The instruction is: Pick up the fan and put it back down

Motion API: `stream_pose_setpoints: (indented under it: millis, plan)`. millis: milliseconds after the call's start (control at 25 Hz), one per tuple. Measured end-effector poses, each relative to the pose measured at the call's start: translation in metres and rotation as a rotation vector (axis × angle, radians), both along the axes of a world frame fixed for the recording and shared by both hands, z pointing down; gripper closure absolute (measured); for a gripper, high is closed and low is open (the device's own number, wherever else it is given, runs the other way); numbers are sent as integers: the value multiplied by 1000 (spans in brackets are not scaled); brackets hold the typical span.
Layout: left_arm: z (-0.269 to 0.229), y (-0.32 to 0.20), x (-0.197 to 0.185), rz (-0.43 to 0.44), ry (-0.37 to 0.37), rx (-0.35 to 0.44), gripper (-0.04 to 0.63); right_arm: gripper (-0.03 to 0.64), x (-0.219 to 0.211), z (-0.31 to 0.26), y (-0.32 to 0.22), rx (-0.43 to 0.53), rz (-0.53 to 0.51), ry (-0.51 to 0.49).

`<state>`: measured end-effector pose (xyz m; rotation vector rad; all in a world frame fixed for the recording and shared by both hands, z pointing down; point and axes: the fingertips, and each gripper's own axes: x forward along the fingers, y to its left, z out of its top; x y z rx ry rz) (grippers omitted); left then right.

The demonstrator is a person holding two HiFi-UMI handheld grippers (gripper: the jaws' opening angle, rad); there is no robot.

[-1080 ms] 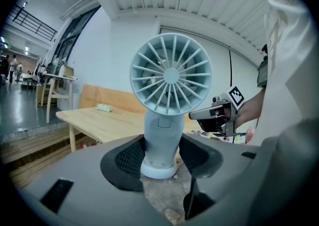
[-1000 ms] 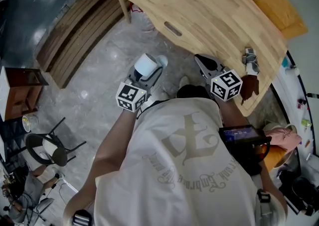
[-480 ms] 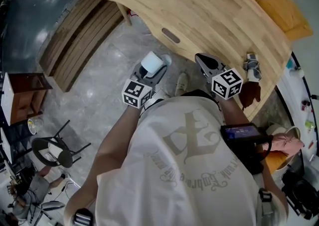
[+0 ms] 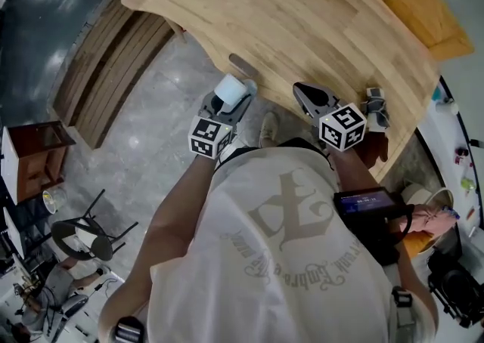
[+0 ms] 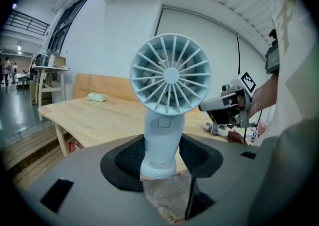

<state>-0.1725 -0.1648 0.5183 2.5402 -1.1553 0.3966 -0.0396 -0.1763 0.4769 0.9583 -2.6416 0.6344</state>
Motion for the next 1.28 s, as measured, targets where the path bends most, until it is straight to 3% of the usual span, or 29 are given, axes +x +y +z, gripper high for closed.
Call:
stream_pose_setpoints:
  millis: [320,840,1280]
  plan:
    - [37,-38,17,5,-72,-38,370,601,22,10,-19,-33,28,15]
    - [69,-79,31,20,-128,-63,370,601,50,30,-43,-90,66,21]
    - [81,-86,28,23,-143,-89,370,601,52,37,-55,-106,69,15]
